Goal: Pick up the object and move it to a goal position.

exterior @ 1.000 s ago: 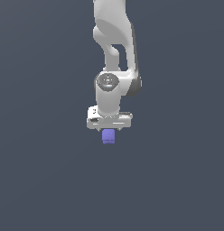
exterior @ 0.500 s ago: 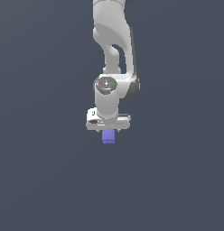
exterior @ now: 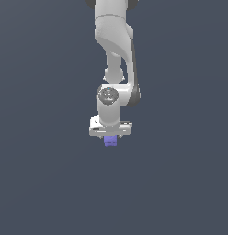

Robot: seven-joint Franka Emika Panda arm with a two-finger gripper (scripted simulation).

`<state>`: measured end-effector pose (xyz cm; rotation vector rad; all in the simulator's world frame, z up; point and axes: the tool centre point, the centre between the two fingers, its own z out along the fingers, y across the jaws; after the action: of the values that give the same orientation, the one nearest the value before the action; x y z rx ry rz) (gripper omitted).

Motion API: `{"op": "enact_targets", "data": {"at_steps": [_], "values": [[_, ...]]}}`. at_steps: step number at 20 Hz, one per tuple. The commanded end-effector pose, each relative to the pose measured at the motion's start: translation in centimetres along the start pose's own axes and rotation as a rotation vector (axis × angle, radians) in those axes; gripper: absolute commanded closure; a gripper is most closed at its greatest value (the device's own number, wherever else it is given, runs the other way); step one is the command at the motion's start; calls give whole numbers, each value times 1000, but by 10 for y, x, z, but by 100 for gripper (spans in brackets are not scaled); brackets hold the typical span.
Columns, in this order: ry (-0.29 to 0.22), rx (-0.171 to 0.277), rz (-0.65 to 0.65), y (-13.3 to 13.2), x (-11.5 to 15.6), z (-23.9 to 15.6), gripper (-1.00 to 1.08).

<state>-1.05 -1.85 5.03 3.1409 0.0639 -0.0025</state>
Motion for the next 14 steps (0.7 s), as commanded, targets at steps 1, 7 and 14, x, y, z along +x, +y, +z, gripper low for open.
{"op": "enact_targets", "data": {"at_steps": [1,7,14], "values": [[1,0,0,0,1,7,-92],[1,0,0,0,1,9,108],[1,0,0,0,1,9,108]]}}
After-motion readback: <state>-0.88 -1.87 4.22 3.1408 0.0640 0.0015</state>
